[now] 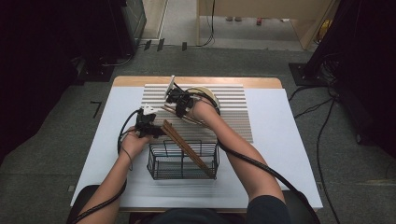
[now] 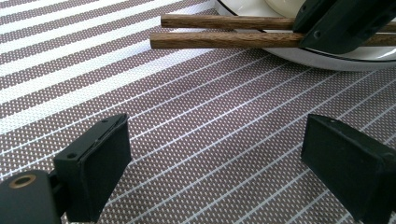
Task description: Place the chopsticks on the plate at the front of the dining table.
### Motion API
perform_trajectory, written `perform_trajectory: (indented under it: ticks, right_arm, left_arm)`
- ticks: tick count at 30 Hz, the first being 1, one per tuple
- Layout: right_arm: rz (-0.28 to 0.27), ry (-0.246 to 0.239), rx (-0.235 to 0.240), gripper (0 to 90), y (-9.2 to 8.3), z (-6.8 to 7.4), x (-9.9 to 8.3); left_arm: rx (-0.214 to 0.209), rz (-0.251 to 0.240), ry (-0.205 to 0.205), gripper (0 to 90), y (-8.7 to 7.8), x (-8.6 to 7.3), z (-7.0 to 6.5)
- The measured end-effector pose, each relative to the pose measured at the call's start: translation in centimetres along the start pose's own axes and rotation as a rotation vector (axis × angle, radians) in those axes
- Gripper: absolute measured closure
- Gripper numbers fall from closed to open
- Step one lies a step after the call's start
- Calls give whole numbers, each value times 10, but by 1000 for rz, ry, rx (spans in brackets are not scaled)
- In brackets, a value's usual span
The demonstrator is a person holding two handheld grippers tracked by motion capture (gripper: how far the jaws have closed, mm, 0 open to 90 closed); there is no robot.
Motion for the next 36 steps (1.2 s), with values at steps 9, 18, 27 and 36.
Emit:
perform_trajectory:
  ticks: [9, 18, 27, 36]
  right_arm:
    - [-18, 7, 7, 797, -2, 0, 0]
    - [-67, 25, 19, 748, -10, 1, -2]
    - [-162, -1, 108, 632, -18, 5, -9]
    - [-258, -47, 167, 548, -24, 11, -22]
  left_arm:
    - [2, -2, 1, 87, 0, 0, 1]
    - [-3, -2, -5, 87, 1, 1, 0]
    - [-5, 2, -2, 87, 2, 1, 1]
    - [-20, 3, -5, 87, 3, 1, 0]
Point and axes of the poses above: each handheld gripper's, and its own axes: y roughly forward along the jaws, x roughly out of its top, z roughly to its left, the point moved 3 cm from there along y, roughly forward along the jaws, and after that the axes turned 5 degrees about x, right-handed, at the moved point
